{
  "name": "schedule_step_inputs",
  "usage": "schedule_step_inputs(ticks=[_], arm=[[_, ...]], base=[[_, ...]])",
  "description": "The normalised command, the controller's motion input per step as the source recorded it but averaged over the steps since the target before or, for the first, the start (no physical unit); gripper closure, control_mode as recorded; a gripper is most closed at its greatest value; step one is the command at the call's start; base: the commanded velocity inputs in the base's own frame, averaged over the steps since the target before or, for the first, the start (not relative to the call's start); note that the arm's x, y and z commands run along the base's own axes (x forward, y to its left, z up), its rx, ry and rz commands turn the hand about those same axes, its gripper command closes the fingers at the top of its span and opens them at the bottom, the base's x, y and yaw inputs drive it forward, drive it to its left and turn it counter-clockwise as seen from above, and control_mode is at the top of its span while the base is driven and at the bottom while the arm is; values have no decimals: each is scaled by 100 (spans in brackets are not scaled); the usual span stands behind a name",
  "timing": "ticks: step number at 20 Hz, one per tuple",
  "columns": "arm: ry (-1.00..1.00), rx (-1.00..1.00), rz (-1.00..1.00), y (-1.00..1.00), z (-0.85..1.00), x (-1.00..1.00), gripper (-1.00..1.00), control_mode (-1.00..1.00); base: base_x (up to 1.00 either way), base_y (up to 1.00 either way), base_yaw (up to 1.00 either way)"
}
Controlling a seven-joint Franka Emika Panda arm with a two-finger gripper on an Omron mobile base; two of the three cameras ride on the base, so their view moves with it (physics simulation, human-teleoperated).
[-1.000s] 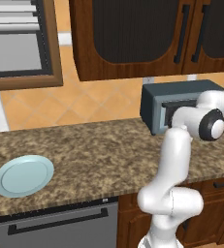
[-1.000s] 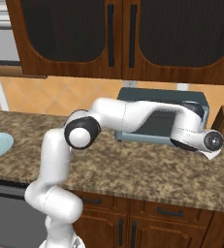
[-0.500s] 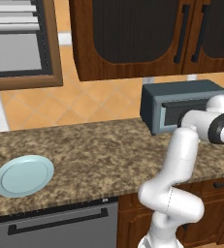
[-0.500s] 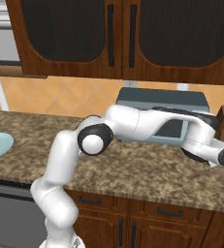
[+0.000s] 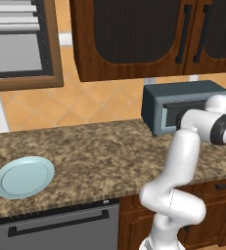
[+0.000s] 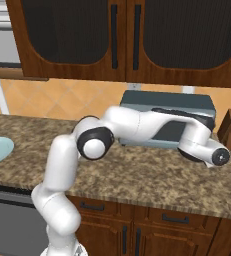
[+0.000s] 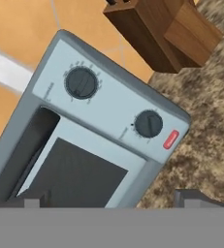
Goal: Pick up the kebab skewer and baguette bread, and place them inside the toaster oven. Close the toaster oven door and start by setting the timer.
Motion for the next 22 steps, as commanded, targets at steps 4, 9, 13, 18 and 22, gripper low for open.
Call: schedule_step_inputs(ticks=[4, 9, 13, 18, 22], arm=[[-2, 0, 0, -11, -17, 19, -100, -100], [-3, 4, 0, -10, -12, 9, -100, -100], [0, 7, 0, -23, -1, 2, -100, -100], [0, 6, 0, -17, -8, 8, -100, -100], [0, 3, 0, 0, -14, 20, -100, -100]], base=[[0, 0, 0], [0, 0, 0], [0, 0, 0], [0, 0, 0], [0, 0, 0]])
